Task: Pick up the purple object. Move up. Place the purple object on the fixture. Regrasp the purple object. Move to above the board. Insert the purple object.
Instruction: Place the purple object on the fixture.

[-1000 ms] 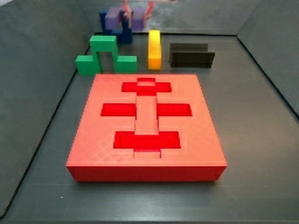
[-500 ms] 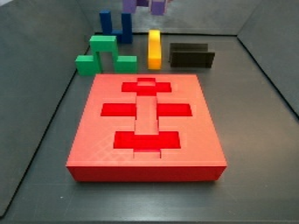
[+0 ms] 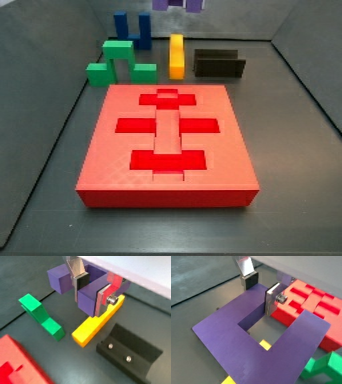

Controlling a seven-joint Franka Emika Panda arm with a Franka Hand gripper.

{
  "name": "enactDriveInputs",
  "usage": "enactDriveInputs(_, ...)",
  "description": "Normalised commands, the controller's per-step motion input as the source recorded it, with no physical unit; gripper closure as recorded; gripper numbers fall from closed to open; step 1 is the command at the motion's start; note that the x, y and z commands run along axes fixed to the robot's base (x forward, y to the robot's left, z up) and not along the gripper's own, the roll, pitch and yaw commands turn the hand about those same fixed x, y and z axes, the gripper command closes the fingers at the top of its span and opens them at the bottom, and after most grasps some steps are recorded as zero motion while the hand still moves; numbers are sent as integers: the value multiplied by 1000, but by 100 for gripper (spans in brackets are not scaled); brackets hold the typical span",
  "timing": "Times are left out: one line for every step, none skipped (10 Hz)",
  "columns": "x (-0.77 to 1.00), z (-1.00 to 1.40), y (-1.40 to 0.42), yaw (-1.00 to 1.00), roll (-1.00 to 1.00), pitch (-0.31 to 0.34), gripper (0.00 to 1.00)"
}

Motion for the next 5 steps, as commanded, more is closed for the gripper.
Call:
enactDriveInputs(857, 80, -77, -129, -871, 246, 100)
enactDriveInputs(846, 60, -63, -109, -897, 246, 100)
enactDriveInputs(840, 54, -66, -109, -903, 249, 100)
enactDriveInputs(843, 54, -57, -94, -911, 231, 100)
enactDriveInputs(840, 20, -20, -54, -934, 183, 100)
